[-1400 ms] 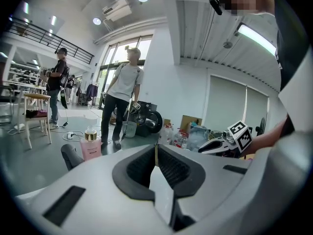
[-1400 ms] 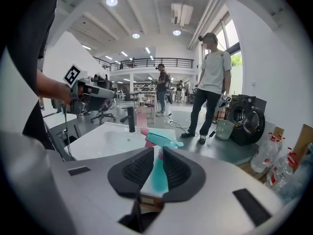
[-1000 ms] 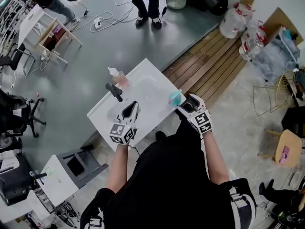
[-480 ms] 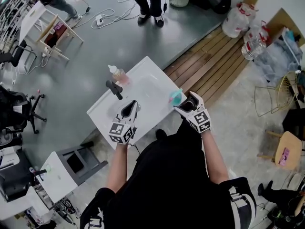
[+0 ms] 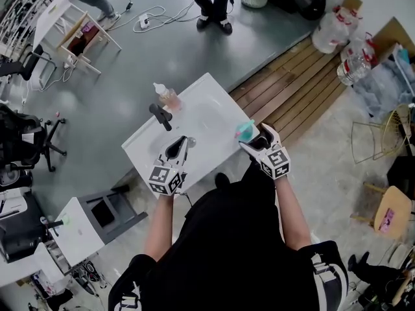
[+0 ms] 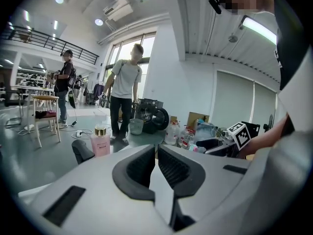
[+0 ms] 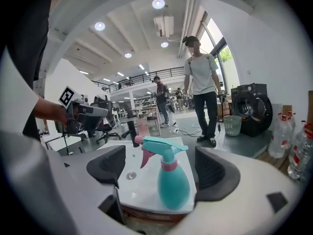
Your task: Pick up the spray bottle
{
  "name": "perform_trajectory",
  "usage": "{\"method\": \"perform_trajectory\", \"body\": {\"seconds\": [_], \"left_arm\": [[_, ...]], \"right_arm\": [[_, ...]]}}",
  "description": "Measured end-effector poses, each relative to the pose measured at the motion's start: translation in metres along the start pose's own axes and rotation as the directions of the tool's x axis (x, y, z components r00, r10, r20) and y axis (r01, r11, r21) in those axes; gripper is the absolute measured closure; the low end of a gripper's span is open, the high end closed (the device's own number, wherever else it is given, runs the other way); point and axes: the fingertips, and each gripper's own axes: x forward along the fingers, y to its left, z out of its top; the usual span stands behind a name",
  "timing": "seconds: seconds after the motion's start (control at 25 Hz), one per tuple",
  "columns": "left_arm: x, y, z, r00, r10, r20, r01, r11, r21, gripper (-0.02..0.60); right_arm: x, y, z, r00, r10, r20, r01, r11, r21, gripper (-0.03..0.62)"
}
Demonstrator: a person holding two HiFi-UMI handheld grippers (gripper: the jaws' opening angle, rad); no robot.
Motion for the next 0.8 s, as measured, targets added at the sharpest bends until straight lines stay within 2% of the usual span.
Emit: {"method": "perform_trajectory", "body": {"seconds": [0.8], "left_arm": [[-0.022, 0.012, -0.006, 0.998, 0.051, -0.032, -0.051, 0.999, 0.011, 0.546]], "right_arm": [[0.032, -0.003, -0.019, 1.0, -0.003, -0.019, 0.004, 0.997, 0.073, 0.145]]}}
